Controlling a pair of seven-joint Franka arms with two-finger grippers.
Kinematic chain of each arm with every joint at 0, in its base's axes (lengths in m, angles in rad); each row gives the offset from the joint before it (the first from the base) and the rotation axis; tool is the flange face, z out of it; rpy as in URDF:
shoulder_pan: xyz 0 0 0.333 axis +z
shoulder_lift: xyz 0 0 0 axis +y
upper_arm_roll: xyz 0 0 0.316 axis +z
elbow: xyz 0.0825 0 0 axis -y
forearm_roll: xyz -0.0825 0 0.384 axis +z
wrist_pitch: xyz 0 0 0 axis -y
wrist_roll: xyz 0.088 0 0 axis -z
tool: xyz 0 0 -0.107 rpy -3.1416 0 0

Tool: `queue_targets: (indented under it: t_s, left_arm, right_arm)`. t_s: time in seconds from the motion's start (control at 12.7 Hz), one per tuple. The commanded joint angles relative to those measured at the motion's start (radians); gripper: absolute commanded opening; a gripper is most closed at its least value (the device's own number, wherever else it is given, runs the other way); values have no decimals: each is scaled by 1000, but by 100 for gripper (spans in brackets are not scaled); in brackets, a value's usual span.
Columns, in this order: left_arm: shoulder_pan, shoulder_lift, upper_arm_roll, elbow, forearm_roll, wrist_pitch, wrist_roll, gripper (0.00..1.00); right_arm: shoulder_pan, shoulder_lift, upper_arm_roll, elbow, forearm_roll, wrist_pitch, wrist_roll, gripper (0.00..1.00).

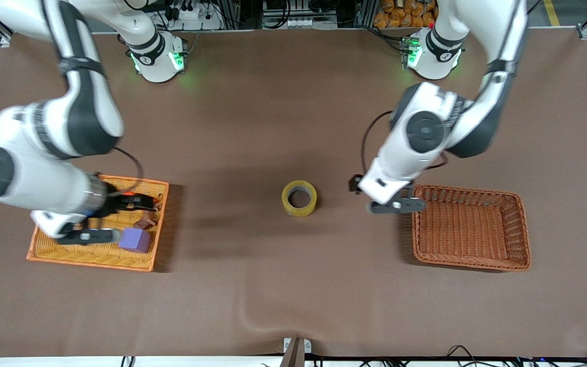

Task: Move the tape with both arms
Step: 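Set the tape down and open the right gripper while the left gripper approaches, then grasp the tape roll rim with the left gripper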

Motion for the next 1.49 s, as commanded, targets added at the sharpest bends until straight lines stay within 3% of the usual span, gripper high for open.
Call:
queue_targets:
  t_s: [0.0,0.31,0.87,1.02,1.26,1.42]
  left_arm:
    - [-66,95,13,68,12,32,-85,100]
    - [-147,218,15,161,29,34,-150,100]
    - [-181,310,15,165,45,167,-154,100]
    - [-215,324,19,163,46,203,-243,96]
    - [-213,346,22,169,62,233,-245,81]
    - [-218,358,22,168,68,238,-251,63]
  right_arm:
    - [-45,-180,15,-124,-103,-23,-58,100]
    - [-117,-294,19,-125,-136,-135,-119,100]
    - [-156,-373,24,-125,-131,-207,-121,100]
    - [-171,-387,24,-127,-119,-221,-112,100]
    - [-183,-404,30,-165,-82,-221,-61,100]
    - [-194,-412,45,-171,-82,-215,-61,100]
